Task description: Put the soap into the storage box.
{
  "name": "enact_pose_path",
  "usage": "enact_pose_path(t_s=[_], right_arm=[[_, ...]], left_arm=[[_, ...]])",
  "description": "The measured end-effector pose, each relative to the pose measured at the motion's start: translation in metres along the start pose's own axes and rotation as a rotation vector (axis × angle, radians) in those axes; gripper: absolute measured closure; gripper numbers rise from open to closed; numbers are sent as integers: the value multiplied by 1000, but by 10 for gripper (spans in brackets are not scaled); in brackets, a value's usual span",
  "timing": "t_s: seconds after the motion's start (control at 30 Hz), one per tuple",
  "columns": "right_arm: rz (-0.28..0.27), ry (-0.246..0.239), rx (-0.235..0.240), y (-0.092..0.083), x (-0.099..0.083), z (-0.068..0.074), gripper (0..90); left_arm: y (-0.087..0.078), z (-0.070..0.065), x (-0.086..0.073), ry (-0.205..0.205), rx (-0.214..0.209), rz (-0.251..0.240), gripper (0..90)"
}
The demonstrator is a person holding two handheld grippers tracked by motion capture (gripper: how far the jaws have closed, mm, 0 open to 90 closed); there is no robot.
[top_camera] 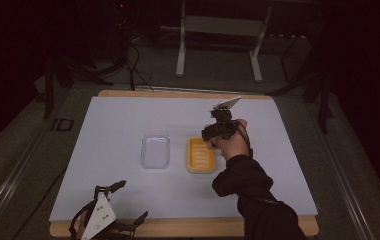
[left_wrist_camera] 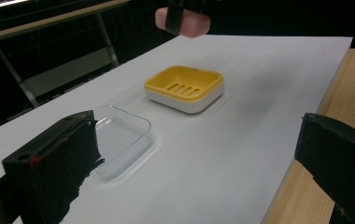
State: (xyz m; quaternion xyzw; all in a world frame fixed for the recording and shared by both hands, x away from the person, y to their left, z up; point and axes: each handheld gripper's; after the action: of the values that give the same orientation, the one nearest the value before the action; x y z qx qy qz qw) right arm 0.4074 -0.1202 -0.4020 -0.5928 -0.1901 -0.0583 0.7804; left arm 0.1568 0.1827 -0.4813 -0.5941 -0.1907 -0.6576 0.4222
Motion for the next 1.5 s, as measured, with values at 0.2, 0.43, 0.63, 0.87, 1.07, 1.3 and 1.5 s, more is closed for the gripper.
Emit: enact_pose_path(t_s=[0.2,0.43,0.63,0.87,1.07,1.3,1.5], right_arm=[[-22,44,-14,14,-6,10,376],[1,106,22,39,-19,18,376],[13,92,-32,51,-21,18,376],[35,102,-40,66,-23,19,375],[36,111,-48,76,-25,18,374],[44,114,-66,80,-26,16,370],[87,88,-58,81,-22,15,305]], left_arm=[[0,0,0,2,0,1,5],[0,-1,0,6,-13,-1,5],[-1,-1,1,5,-12,-4,5],[-2,-2,1,6,-27,-11,5],[-2,-2,1,8,-43,-9,5],[-2,-2,2,12,-42,-13,5],[-2,-2,2,9,-40,-11,5]])
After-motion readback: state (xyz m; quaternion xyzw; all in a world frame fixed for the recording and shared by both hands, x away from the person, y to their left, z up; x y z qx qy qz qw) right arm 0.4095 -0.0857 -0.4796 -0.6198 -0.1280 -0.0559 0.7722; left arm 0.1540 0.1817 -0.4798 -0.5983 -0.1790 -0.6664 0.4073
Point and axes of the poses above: each handheld gripper's, and its own axes: y roughly forward along the jaws, x roughly out of its top, z roughly to its left, and after that the axes turned 6 degrees about x, right-handed
